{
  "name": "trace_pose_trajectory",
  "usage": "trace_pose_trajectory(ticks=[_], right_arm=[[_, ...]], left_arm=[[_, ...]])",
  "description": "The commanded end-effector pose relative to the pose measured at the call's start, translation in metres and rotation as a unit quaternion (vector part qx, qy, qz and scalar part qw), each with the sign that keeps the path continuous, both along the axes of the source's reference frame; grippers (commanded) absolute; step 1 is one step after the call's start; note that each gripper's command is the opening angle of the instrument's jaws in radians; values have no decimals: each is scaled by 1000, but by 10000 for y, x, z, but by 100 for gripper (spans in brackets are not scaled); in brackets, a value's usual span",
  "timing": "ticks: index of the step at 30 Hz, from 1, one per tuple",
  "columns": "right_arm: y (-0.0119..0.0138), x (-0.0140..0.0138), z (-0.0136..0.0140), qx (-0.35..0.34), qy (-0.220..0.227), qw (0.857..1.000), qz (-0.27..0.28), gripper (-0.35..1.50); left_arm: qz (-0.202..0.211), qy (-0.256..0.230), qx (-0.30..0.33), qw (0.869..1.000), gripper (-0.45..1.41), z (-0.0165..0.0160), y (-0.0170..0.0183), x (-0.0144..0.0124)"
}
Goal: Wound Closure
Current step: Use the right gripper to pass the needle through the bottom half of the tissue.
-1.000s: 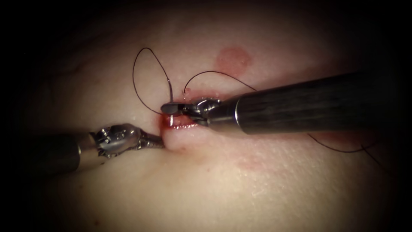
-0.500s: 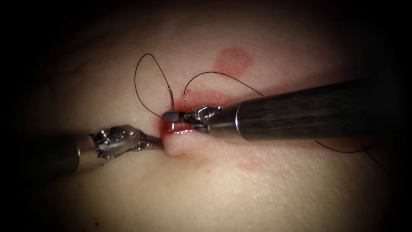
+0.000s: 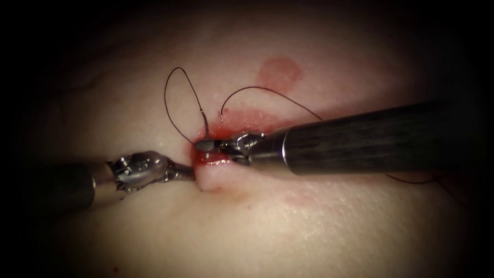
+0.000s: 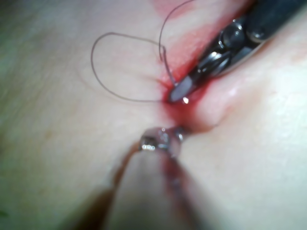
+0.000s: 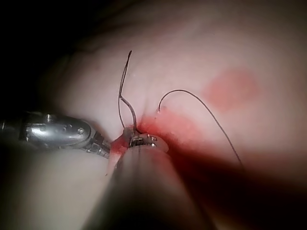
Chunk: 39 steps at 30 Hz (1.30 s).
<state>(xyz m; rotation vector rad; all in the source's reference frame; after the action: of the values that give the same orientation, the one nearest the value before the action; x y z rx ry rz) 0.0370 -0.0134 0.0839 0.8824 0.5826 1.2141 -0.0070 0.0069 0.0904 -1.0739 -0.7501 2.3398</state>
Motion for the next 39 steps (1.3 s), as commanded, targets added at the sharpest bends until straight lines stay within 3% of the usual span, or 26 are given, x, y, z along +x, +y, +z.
trace_pose_trajectory(ticks=[1,16,19,20,23,27,39], right_arm=[[-7,6,6,2,0,1000,-1,-35],[-25,8,-6,33,9,999,-17,-35],[-10,6,0,-15,16,1000,6,-35],[-6,6,2,-29,21,999,11,-25],[3,5,8,-66,38,997,6,47],[25,5,16,-130,55,990,-13,98],[80,0,10,-218,67,974,-6,95]], left_arm=[[0,-1,1,1000,-31,7,-3,-6],[1,-1,1,1000,-31,7,-3,-5],[-1,-2,0,1000,-31,7,-4,-6],[-1,-2,0,1000,-31,7,-4,-6],[-1,-2,0,1000,-31,8,-4,-6],[0,0,0,1000,-31,8,-5,-6],[0,1,-1,1000,-31,10,-7,-7]])
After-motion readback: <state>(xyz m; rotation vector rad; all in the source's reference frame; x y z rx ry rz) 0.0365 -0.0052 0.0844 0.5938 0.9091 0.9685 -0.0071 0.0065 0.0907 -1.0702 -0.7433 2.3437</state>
